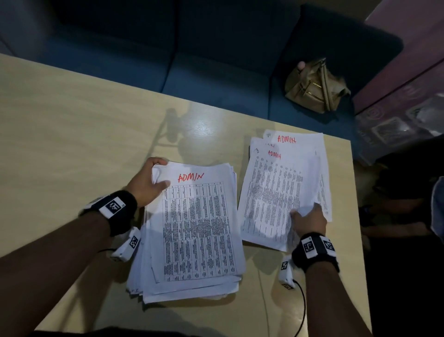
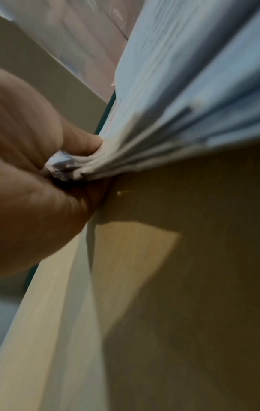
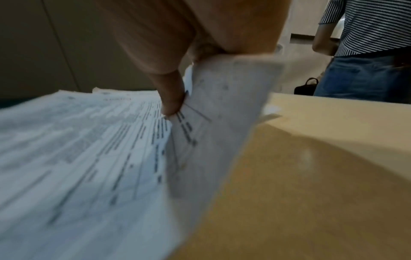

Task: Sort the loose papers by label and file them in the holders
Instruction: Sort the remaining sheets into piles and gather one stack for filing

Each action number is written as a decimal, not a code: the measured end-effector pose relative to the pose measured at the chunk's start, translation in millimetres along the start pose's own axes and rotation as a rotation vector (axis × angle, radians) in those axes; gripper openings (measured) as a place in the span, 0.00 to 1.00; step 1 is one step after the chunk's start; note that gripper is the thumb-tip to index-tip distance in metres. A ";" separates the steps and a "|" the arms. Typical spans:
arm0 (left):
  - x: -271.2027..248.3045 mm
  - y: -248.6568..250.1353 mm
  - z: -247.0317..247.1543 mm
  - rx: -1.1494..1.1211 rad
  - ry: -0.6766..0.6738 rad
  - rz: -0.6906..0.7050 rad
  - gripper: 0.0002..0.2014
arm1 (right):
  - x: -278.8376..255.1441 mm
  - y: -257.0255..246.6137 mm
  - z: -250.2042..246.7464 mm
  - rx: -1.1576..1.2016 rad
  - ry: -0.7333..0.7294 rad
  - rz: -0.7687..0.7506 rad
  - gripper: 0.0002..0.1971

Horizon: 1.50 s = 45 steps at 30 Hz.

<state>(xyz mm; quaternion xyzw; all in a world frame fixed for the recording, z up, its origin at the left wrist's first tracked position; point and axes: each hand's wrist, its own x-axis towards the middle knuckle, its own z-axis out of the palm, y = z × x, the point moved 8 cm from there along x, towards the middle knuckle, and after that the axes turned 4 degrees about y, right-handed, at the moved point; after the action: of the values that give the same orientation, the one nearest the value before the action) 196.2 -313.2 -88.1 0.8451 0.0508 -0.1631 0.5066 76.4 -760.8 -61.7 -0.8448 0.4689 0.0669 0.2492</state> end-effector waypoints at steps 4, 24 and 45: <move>-1.0 -4.0 1.0 -0.005 0.023 -0.002 0.19 | -5.2 -19.3 -27.2 0.025 0.045 -0.040 0.25; -6.5 9.2 0.9 -0.229 0.179 -0.085 0.16 | -135.6 -70.2 56.1 0.277 -0.272 -0.300 0.07; -13.2 9.6 1.8 -0.258 0.240 -0.121 0.29 | -153.7 -71.2 87.6 -0.176 -0.298 -0.562 0.28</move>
<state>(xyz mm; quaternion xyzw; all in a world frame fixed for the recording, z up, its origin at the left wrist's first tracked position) 185.7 -318.3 -76.5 0.7818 0.1822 -0.0837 0.5904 61.0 -570.7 -58.9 -0.9402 0.1682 0.1589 0.2500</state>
